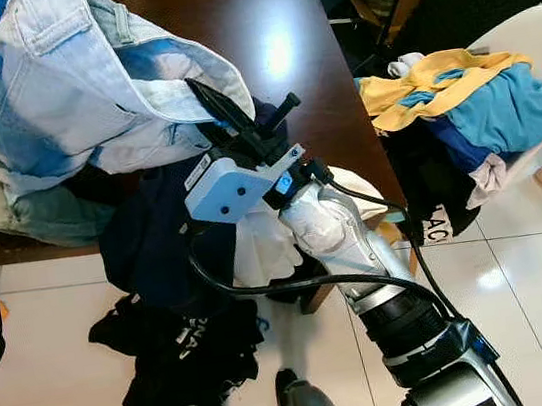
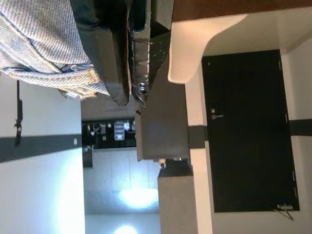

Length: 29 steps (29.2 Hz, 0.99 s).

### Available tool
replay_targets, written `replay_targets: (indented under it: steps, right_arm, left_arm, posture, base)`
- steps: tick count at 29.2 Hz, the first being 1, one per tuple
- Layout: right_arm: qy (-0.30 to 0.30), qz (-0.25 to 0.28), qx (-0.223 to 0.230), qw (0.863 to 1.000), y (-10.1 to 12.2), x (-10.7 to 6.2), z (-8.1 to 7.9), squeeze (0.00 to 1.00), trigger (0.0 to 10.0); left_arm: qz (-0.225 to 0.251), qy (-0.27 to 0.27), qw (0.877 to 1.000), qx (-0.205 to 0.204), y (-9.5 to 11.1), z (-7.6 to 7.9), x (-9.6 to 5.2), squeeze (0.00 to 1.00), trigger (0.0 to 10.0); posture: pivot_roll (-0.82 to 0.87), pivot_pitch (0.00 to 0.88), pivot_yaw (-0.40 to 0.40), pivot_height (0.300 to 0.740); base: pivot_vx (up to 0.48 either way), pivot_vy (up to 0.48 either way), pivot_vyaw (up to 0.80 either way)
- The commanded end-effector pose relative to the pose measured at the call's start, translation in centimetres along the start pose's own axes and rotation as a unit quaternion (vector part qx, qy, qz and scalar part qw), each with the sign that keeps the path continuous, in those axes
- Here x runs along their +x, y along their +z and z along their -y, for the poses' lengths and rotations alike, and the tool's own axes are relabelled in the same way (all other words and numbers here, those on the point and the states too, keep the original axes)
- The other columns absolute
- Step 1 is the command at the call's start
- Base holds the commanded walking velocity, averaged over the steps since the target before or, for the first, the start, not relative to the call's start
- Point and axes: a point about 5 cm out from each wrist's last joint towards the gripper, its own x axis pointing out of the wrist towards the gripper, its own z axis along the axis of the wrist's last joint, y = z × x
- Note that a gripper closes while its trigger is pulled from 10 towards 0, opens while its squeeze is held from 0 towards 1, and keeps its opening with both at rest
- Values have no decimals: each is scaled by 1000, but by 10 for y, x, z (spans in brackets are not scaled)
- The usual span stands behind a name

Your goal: Hang hanger

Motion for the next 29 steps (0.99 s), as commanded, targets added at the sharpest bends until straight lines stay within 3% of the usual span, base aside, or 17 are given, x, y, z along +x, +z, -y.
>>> replay_targets:
  steps: [1, 2, 3, 4, 8, 9, 12, 13, 20, 21, 26, 27, 28, 29]
  right_arm:
    - [-30, -12, 6, 999, -3, -4, 10, 0, 0]
    - [-64, -26, 16, 998, -7, -5, 21, 0, 0]
    - [-64, -26, 16, 998, -7, -5, 21, 0, 0]
    - [-88, -39, 0, 995, -12, -8, 35, 0, 0]
    - [-89, -51, 11, 995, -15, -11, 37, 0, 0]
    - [-87, -55, 30, 994, -15, -12, 35, 0, 10000]
    - [-85, -57, 54, 993, -15, -13, 32, 0, 10000]
    - [-81, -54, 64, 993, -14, -13, 30, 1000, 10000]
    - [-82, -51, 62, 993, -11, -12, 29, 1000, 10000]
    - [-82, -50, 57, 994, -11, -11, 30, 0, 10000]
    - [-73, -49, 51, 995, -10, -11, 28, 0, 10000]
    - [-66, -44, 45, 996, -9, -11, 27, 0, 4706]
    - [-48, -31, 31, 998, -5, -9, 24, 0, 157]
    - [-48, -31, 31, 998, -5, -9, 24, 0, 157]
  left_arm:
    - [7, -9, 1000, 3, 2, 4, -1, 0, 10000]
    - [5, -16, 1000, 6, -1, 8, -5, 0, 10000]
    - [5, -16, 1000, 6, -1, 8, -5, 0, 10000]
    - [5, -28, 1000, 12, -6, 16, -10, 0, 10000]
    - [7, -29, 999, 13, -6, 18, -10, 0, 10000]
    - [9, -28, 999, 14, -5, 18, -8, 0, 10000]
    - [12, -27, 999, 15, -3, 16, -5, 0, 10000]
    - [13, -28, 999, 15, -2, 15, -3, 0, 10000]
    - [13, -29, 999, 17, -1, 15, -2, 0, 10000]
    - [13, -30, 999, 17, -2, 16, -2, 0, 10000]
    - [11, -29, 999, 17, -2, 16, -3, 0, 10000]
    - [11, -29, 999, 17, -2, 16, -4, 0, 10000]
    - [11, -28, 999, 17, -2, 15, -4, 0, 10000]
    - [11, -28, 999, 17, -2, 15, -4, 0, 10000]
  posture:
    - [30, 102, 28, 740]
    - [29, 103, 27, 740]
    - [29, 103, 27, 740]
    - [16, 104, 28, 740]
    - [16, 103, 28, 740]
    - [17, 102, 28, 740]
    - [18, 102, 28, 740]
    - [18, 101, 30, 740]
    - [13, 101, 34, 740]
    - [12, 102, 34, 740]
    - [13, 103, 32, 740]
    - [13, 103, 32, 740]
    - [15, 104, 32, 740]
    - [15, 104, 32, 740]
  base:
    - [0, 0, 0]
    - [0, 0, 0]
    - [0, 0, 0]
    - [0, 0, 0]
    - [0, 0, 0]
    - [0, 0, 0]
    - [0, 0, 0]
    - [0, 0, 0]
    - [0, 0, 0]
    - [0, 0, 0]
    - [0, 0, 0]
    - [0, 0, 0]
    - [0, 0, 0]
    - [0, 0, 0]
